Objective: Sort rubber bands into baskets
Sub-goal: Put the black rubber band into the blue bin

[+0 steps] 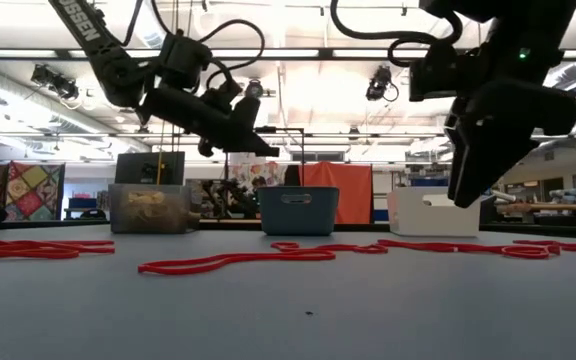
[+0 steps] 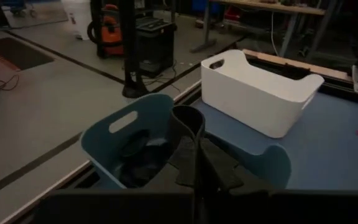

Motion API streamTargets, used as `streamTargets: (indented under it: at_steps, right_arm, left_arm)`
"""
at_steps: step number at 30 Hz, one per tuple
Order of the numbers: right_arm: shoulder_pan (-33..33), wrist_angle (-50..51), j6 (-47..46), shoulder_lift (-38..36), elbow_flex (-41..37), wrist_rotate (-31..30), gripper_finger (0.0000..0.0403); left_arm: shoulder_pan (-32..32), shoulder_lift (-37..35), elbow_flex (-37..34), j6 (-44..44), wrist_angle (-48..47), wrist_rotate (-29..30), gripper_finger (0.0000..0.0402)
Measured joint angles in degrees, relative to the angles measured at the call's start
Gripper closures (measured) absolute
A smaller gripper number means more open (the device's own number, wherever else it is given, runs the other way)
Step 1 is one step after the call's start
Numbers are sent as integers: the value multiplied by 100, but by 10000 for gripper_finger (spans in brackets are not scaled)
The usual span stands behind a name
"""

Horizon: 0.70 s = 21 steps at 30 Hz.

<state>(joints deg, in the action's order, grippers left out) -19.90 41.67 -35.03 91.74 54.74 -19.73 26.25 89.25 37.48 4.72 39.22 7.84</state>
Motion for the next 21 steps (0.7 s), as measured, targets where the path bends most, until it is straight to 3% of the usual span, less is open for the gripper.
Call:
streamTargets:
  at_steps: [10, 21]
  right_arm:
    - [-48, 247, -467, -2, 0, -304, 208]
    - [-265, 1199, -899, -626, 0, -256, 175]
  left_arm:
    - [51, 896, 212, -140, 776, -254, 380]
    - [51, 1251, 379, 810, 613, -109, 190]
